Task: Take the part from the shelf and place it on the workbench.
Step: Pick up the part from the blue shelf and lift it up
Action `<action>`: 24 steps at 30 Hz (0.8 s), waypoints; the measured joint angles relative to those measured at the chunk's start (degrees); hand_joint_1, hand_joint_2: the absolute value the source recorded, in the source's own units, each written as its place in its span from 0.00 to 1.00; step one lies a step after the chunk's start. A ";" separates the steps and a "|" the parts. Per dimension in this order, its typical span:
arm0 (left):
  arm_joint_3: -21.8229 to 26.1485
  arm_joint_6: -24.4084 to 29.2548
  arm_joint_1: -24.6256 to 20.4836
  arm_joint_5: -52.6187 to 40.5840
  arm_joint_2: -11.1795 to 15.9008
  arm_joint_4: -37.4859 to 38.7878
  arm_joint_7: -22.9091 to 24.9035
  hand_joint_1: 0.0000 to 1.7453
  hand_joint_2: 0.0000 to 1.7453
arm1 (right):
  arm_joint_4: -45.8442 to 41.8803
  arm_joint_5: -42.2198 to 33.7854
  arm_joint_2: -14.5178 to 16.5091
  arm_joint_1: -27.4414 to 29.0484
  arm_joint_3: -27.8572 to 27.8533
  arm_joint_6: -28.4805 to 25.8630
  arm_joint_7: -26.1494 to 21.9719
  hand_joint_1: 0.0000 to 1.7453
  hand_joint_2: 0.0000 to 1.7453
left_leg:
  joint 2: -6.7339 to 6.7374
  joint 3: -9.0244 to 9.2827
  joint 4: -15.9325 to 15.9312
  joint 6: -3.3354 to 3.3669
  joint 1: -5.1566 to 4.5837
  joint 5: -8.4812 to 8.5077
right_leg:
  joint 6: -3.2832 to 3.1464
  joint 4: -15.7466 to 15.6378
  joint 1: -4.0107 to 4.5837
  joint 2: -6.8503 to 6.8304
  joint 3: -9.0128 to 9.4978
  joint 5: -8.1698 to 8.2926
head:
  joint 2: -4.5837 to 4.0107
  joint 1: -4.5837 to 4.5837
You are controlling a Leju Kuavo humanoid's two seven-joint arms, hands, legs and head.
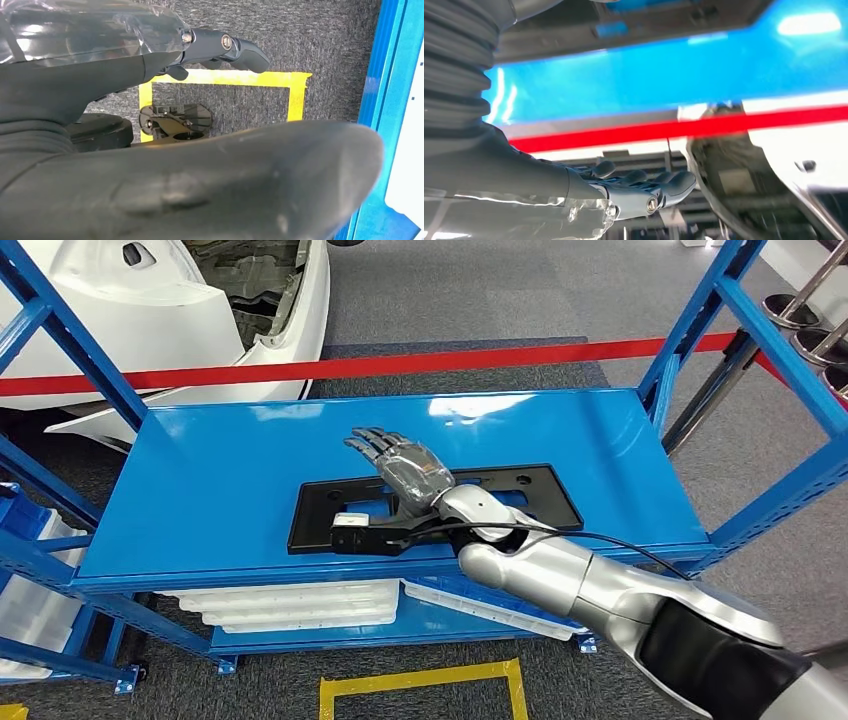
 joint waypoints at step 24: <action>0.00 -0.62 -0.26 0.12 0.00 -0.02 0.84 0.00 0.00 | -12.82 1.22 -1.67 3.47 0.55 6.91 -0.42 0.00 1.00 | -0.01 0.01 -0.02 0.00 0.01 0.00 | 0.00 0.00 0.00 -0.01 0.02 0.00 | 0.00 0.01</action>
